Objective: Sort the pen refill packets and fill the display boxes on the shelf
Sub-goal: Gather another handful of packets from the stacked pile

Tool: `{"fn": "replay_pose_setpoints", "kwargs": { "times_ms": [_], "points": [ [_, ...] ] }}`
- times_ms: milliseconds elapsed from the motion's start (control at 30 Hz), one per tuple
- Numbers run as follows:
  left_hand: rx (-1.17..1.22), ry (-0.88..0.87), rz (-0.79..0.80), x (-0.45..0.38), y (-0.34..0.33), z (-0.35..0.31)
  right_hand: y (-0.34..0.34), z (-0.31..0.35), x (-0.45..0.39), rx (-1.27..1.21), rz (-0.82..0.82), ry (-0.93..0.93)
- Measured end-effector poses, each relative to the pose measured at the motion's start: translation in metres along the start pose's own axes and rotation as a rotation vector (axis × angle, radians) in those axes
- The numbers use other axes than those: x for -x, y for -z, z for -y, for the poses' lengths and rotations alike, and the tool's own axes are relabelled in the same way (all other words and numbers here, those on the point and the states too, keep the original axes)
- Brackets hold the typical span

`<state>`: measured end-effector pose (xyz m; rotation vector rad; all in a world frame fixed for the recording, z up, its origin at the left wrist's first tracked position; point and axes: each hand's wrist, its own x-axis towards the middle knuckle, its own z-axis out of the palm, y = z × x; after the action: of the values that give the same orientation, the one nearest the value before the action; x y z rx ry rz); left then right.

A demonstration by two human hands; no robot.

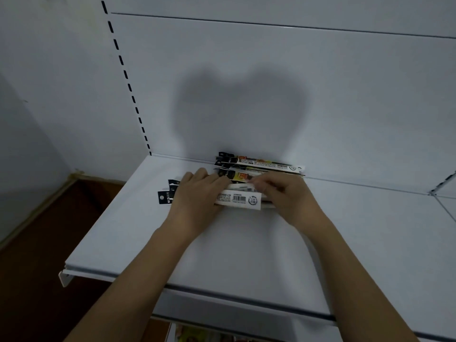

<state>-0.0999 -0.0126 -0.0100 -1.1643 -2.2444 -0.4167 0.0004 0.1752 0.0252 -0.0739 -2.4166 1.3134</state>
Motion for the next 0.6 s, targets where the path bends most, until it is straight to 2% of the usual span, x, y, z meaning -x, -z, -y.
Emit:
{"fn": "replay_pose_setpoints", "kwargs": {
  "times_ms": [67, 133, 167, 233, 333, 467, 600],
  "points": [
    [-0.01, 0.075, -0.014, 0.0, 0.006, 0.002, 0.01, 0.0, -0.001, -0.102, -0.108, -0.069],
    [0.044, 0.16, -0.052, -0.002, 0.013, 0.001, 0.021, -0.01, -0.005, 0.037, -0.278, -0.047],
    [0.085, 0.196, -0.071, -0.003, 0.016, 0.0, 0.024, -0.02, -0.006, 0.165, -0.308, -0.035],
    [0.16, 0.268, -0.081, -0.004, 0.021, -0.004, 0.026, -0.036, -0.009, 0.354, -0.234, -0.054],
    [0.205, 0.334, -0.031, -0.001, 0.019, -0.006, 0.021, -0.048, -0.012, 0.49, -0.112, -0.094],
    [0.189, 0.26, -0.008, 0.0, 0.014, -0.005, 0.021, -0.045, -0.011, 0.591, -0.24, -0.108],
    [0.155, 0.139, -0.057, 0.0, 0.013, -0.006, 0.02, -0.039, -0.009, 0.549, -0.281, -0.049]
  ]
}}
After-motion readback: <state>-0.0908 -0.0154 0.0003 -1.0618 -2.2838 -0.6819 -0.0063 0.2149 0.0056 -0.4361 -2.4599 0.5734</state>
